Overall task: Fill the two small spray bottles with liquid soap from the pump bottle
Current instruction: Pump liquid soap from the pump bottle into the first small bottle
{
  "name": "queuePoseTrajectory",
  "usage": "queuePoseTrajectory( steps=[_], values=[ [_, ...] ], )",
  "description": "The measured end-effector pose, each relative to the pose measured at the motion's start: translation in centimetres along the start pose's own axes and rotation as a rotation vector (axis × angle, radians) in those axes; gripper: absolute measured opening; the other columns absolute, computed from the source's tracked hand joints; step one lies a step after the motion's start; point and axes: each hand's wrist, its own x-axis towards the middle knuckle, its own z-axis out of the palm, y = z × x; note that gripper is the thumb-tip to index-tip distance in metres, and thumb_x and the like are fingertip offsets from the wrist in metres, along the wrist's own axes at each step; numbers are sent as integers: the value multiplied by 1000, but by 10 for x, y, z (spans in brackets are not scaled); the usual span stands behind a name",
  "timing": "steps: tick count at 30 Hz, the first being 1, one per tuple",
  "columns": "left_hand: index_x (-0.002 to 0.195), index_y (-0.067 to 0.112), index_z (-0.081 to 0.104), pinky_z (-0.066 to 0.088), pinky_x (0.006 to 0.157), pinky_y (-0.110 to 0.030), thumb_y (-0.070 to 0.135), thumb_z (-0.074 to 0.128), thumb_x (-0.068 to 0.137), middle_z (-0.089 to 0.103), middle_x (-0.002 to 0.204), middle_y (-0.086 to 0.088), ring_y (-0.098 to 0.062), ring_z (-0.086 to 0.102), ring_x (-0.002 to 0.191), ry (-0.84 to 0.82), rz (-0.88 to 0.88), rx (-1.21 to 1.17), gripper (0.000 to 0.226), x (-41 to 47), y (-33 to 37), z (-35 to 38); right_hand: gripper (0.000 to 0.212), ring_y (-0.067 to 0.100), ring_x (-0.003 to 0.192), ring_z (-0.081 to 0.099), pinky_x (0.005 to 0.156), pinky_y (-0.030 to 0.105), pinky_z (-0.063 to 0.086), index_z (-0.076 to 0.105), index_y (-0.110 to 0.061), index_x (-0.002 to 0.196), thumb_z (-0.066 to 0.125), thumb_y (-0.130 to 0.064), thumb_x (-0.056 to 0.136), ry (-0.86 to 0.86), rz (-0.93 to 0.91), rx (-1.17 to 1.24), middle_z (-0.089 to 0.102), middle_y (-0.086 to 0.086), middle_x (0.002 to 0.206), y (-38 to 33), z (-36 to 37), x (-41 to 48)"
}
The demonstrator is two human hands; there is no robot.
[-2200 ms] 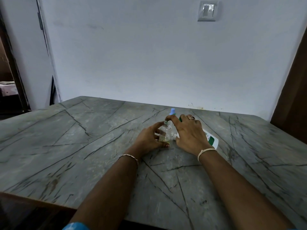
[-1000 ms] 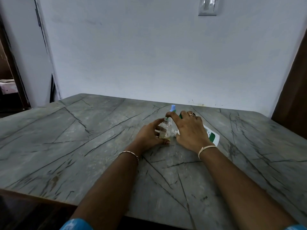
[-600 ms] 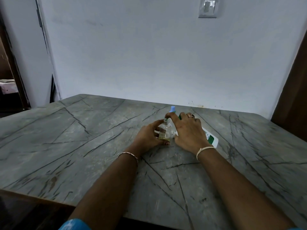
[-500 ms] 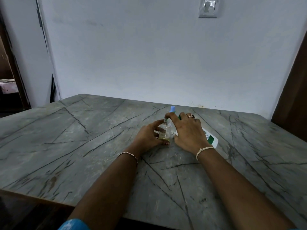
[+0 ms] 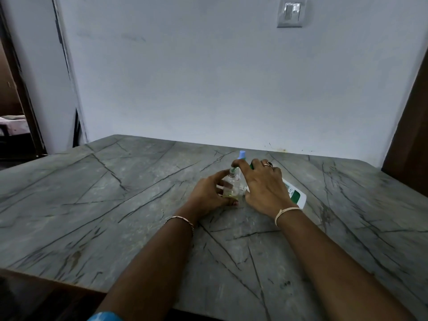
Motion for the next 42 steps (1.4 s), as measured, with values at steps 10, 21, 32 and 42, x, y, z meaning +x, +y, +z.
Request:
queuePoseTrajectory(
  steps=[10,21,32,42],
  values=[
    [144,27,37,54,85,-26,18,87,64,67,111,1,-16,68,93,-3,-17,-15,94,1,-2,1,79,28,114,47,95,46,40,16,-40,143,64,-25,82,-12,-21,7,50,8,120,8,3,-4],
    [142,31,38,55,90,-35,21,88,63,67,112,2,-16,68,93,-14,-7,-18,93,2,-4,1,78,27,114,47,94,44,40,19,-38,142,64,-24,80,-6,-23,8,51,6,118,8,2,-3],
    [143,33,36,50,80,-18,22,86,66,66,113,3,-13,67,93,-13,-10,-18,93,2,-4,1,71,28,112,47,92,44,40,25,-32,137,64,-23,79,-4,1,28,51,7,118,3,2,1],
    [143,33,37,50,79,-17,23,86,66,64,108,6,-10,66,90,-9,-2,-15,92,2,-4,1,80,27,113,47,94,44,40,16,-39,142,64,-23,81,-18,-18,10,51,6,118,8,1,-5]
  ],
)
